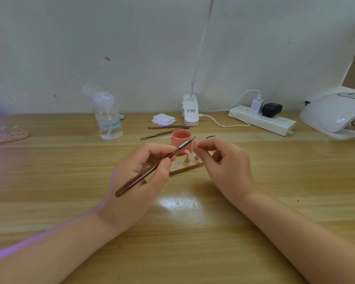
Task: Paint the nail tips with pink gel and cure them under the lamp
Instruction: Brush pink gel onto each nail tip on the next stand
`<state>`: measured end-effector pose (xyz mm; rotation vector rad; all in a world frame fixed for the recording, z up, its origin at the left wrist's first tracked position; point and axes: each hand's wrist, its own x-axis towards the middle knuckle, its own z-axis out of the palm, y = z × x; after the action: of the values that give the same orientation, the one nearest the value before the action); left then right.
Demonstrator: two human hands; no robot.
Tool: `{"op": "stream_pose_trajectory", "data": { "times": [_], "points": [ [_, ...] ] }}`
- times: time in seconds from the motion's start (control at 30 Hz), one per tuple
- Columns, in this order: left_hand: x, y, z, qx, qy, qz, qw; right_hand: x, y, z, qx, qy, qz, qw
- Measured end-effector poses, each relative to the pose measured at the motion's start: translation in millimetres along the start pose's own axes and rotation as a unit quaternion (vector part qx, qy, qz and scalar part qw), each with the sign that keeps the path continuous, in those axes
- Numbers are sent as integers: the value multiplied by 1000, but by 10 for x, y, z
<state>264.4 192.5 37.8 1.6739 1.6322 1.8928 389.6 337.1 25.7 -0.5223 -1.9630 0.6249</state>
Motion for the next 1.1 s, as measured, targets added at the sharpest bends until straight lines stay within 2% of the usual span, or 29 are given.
{"op": "stream_pose_trajectory", "data": {
  "times": [0.17,0.47,0.73,0.87,1.1],
  "points": [
    [4,-16,-11,39,-10,-1,999,-6,9,5,9,3,7,1000],
    [17,-15,-22,-2,-9,-3,1000,4,20,1,23,-3,21,1000],
    [22,-27,-43,-4,-3,-2,1000,0,32,9,40,-4,25,999],
    [6,-36,-30,29,-10,-3,1000,-1,35,3,29,-5,14,999],
    [12,-2,-25,7,-7,11,1000,0,20,6,31,-2,15,999]
  ]
}}
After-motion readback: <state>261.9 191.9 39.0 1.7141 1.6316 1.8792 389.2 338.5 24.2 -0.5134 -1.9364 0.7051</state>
